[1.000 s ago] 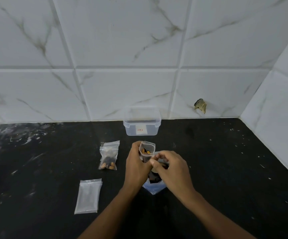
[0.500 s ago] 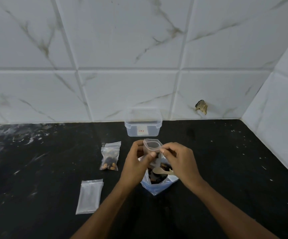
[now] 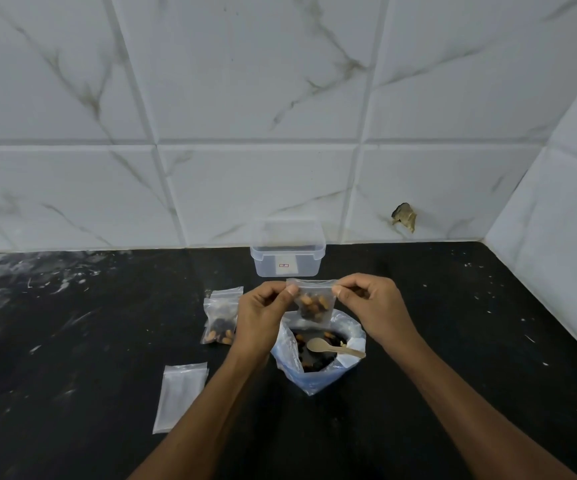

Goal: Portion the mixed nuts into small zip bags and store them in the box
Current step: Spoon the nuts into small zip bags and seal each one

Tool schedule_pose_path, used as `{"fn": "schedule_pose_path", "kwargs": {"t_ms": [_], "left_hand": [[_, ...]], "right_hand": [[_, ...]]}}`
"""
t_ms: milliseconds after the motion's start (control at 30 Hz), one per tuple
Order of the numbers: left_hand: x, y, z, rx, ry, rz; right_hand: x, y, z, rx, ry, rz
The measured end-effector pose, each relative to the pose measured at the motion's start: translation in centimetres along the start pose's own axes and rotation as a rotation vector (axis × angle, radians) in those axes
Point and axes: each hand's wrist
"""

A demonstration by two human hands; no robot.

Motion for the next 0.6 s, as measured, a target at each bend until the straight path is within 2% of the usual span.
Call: {"fn": "schedule_pose_path", "kwargs": {"t_ms": [167, 600], "left_hand": [[-0.1, -0.2, 0.8, -0.067, -0.015, -0.085], [-0.2, -1.0, 0.5, -0.051, -0.126, -0.139]], "right_hand": [[0.2, -0.2, -0.2, -0.019, -0.099, -0.045], [0.4, -0.5, -0.8, 0.001, -0.06, -0.102]]}}
Point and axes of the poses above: each hand's wrist, its own y-axis away from the middle knuckle, its own x-axis out of the back of the hand, z = x × y
